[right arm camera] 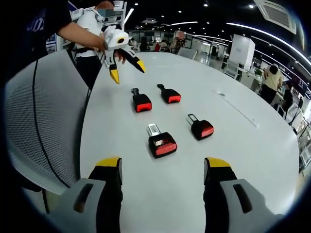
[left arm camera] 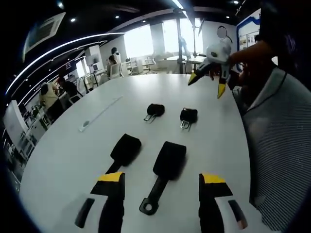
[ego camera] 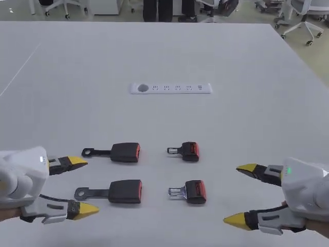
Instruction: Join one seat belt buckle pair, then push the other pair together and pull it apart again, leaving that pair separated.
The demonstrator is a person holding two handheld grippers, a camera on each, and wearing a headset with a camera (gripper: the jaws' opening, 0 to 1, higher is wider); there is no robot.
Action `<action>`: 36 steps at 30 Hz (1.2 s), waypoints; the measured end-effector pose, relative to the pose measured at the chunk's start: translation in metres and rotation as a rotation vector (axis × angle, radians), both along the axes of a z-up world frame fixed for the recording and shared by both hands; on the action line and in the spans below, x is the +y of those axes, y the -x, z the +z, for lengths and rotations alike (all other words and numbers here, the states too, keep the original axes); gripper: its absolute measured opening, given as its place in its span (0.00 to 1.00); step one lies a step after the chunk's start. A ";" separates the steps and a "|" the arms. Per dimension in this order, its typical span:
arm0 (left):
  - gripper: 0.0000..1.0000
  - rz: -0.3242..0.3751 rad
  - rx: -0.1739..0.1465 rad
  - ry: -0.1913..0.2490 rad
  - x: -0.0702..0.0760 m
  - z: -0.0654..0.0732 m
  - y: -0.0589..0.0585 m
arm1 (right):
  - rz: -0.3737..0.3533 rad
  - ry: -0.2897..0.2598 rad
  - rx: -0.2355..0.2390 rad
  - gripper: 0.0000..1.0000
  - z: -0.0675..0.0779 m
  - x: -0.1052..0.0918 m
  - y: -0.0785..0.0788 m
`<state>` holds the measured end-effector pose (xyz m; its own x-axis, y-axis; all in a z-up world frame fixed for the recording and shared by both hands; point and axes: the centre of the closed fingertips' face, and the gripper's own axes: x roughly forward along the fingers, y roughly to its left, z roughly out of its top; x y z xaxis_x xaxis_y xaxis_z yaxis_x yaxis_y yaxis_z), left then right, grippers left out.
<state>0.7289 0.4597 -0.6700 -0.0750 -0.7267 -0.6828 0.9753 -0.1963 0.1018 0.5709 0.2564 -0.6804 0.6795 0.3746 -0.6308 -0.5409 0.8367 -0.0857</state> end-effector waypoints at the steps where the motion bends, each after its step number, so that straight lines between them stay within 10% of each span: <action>1: 0.60 -0.003 -0.001 -0.004 0.000 -0.001 0.000 | 0.004 0.002 0.002 0.64 -0.001 0.000 0.000; 15: 0.51 -0.131 -0.024 -0.164 -0.011 -0.030 0.002 | 0.139 0.040 0.063 0.48 -0.023 0.016 -0.017; 36: 0.41 -0.227 -0.010 -0.291 -0.031 -0.055 0.001 | 0.236 0.063 0.142 0.37 -0.048 0.024 -0.050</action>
